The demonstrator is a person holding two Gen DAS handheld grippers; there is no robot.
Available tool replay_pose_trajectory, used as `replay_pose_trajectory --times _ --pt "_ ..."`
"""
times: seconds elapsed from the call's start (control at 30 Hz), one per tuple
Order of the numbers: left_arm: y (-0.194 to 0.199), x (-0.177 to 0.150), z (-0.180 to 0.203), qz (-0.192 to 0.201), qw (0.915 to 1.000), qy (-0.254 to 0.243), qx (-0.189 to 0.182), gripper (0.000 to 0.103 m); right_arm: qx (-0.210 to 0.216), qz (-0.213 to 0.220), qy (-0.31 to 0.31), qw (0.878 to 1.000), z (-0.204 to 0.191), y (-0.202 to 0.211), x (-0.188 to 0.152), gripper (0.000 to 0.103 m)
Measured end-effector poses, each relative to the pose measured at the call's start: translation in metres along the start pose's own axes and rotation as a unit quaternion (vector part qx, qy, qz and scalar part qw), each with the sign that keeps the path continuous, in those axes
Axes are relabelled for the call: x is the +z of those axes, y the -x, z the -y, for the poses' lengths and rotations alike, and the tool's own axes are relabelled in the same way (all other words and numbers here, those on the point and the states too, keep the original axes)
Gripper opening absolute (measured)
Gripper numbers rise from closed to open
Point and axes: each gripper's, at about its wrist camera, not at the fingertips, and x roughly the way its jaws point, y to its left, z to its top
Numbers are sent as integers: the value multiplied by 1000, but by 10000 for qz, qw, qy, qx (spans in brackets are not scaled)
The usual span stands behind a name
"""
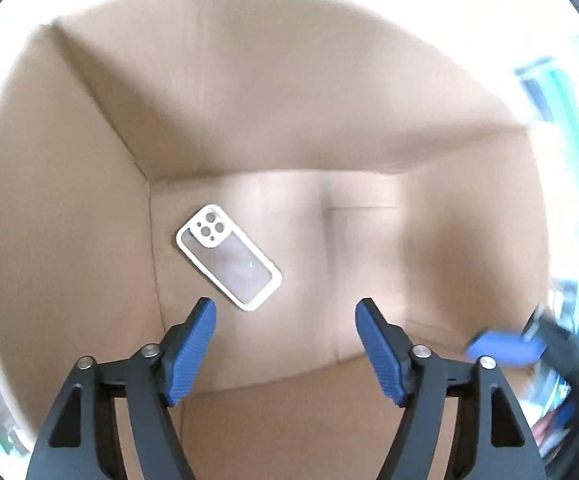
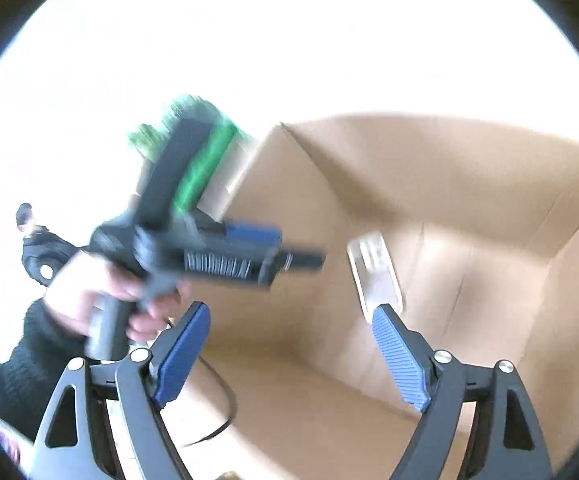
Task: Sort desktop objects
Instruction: 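Move the left tool back to the pink-and-teal plush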
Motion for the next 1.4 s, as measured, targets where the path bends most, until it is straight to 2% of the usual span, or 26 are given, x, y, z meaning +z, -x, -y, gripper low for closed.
replay_pose_trajectory --times 0.03,0.1,0.13,0.2,0.23,0.3,0.33,0.4,0.5,0.63,0.77,0.87,0.9,0.93,1.03,1.13,1.23,1.27,1.33,1.4 --pt "24 -17 7 246 9996 -146 -12 81 45 353 187 9992 -19 29 -15 86" --pt "80 -77 16 870 9950 -465 -119 88 134 1057 561 9927 -56 87 -45 90" --pt "103 -111 18 1147 9915 -607 -119 92 193 1261 647 9897 -72 106 -71 102" --pt "145 -150 27 1570 9841 -834 -22 99 247 1526 792 9848 -115 104 -129 103" --pt "164 -166 32 1759 9799 -936 33 102 253 1595 854 9832 -115 111 -162 103" --pt "169 -220 26 1940 9754 -1032 175 103 234 1607 793 9835 -116 99 -209 103" --pt "167 -245 22 1938 9759 -994 151 103 224 1611 759 9838 -117 92 -232 103" --pt "165 -290 17 1852 9791 -837 -8 103 435 1508 391 9868 -126 116 -252 103" --pt "134 -350 1 1515 9870 -510 -151 103 565 1269 -341 9897 -108 81 -293 103" --pt "83 -409 -23 986 9948 -229 137 103 282 898 -850 9919 -99 34 -327 103" --pt "19 -436 -32 562 9973 -382 273 103 -135 566 -904 9942 -104 -4 -361 103" --pt "-31 -440 -41 194 9972 -618 386 103 -292 490 -800 9952 -122 -27 -379 103" --pt "-44 -439 -47 124 9965 -717 406 103 -290 527 -888 9942 -127 -36 -377 103" --pt "-54 -436 -51 83 9959 -797 422 103 -279 550 -995 9931 -131 -38 -392 103" --pt "-81 -428 -73 -69 9940 -997 450 103 -309 643 -1238 9897 -151 -67 -380 103" --pt "-99 -426 -88 -164 9930 -1138 265 103 -333 658 -1421 9871 -168 -121 -362 103" --pt "-111 -422 -96 -160 9914 -1302 35 102 -474 425 -1790 9818 -170 -184 -348 103" --pt "-118 -421 -99 -200 9907 -1347 -17 102 -561 298 -1986 9780 -166 -204 -345 103" --pt "-135 -421 -111 -435 9928 -1090 -229 103 -833 226 -2518 9639 -149 -234 -348 102" --pt "-147 -424 -123 -516 9932 -802 -664 103 -1276 -15 -2874 9493 -129 -257 -355 101"
